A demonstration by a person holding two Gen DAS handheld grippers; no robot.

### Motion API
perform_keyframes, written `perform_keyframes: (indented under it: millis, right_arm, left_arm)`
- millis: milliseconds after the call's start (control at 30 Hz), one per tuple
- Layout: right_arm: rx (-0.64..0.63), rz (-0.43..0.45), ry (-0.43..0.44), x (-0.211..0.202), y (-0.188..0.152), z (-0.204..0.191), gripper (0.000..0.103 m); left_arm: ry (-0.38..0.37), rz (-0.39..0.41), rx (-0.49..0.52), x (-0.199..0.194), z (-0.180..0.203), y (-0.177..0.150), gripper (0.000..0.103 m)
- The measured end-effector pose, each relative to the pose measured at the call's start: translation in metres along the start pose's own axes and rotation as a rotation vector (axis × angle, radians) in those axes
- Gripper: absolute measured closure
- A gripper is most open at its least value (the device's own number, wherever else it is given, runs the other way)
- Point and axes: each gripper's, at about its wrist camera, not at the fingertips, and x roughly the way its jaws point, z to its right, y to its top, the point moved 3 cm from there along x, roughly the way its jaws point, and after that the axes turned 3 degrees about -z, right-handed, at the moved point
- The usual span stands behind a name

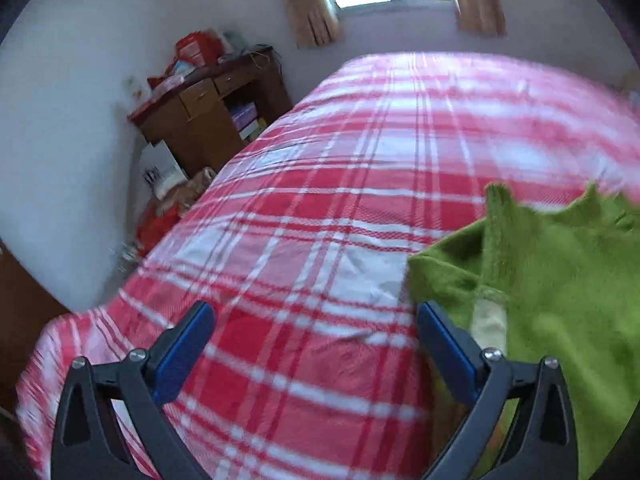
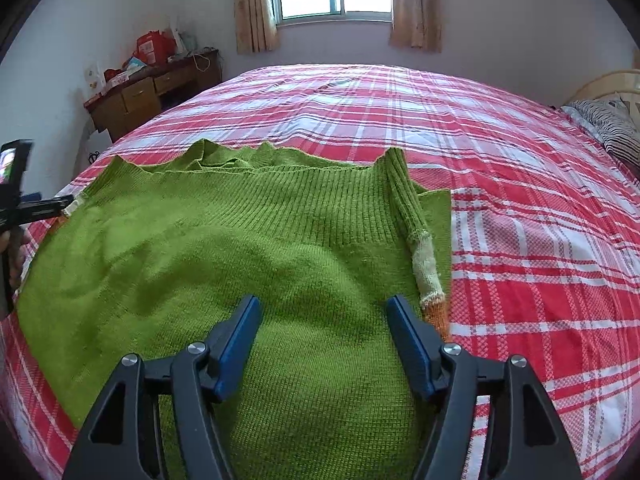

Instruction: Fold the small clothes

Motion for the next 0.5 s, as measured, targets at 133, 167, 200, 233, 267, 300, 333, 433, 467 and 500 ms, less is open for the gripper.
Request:
perform_keyframes:
  millis: [133, 167, 200, 233, 267, 300, 333, 433, 467, 500]
  right_arm:
    - [0.048, 0.089, 0.016, -0.034, 0.006, 0.007, 0.036]
    - [0.065, 0.106, 0.041, -0.042, 0.008, 0.008, 0.036]
    - [0.079, 0.113, 0.07, -0.049, 0.011, 0.008, 0.036]
    - [0.085, 0.115, 0.086, -0.052, 0.013, 0.008, 0.036]
    - [0.087, 0.113, 0.099, -0.054, 0.016, 0.007, 0.036]
    - [0.08, 0.1, 0.108, -0.052, 0.019, 0.004, 0.036]
    - [0.056, 0.076, 0.109, -0.048, 0.022, 0.0, 0.036]
    - [0.025, 0.006, 0.111, -0.027, 0.025, -0.004, 0.036]
    - [0.035, -0.016, 0.097, -0.017, 0.024, 0.002, 0.036]
    - [0.05, -0.043, 0.09, -0.008, 0.021, 0.008, 0.036]
  left_arm:
    - [-0.115, 0.049, -0.014, -0.034, -0.002, -0.02, 0.0]
    - [-0.139, 0.063, -0.003, -0.04, 0.002, -0.023, 0.0]
    - [-0.158, 0.073, 0.014, -0.045, 0.005, -0.028, 0.0]
    - [-0.166, 0.074, 0.039, -0.047, 0.01, -0.034, 0.0]
    - [-0.167, 0.067, 0.061, -0.046, 0.014, -0.039, 0.0]
    - [-0.166, 0.052, 0.079, -0.044, 0.019, -0.044, 0.0]
    - [-0.159, 0.039, 0.092, -0.039, 0.023, -0.05, 0.0]
    - [-0.149, 0.007, 0.089, -0.029, 0.027, -0.058, 0.0]
    - [-0.161, 0.007, 0.071, -0.03, 0.025, -0.059, 0.0]
    - [-0.167, 0.009, 0.064, -0.029, 0.023, -0.058, 0.0]
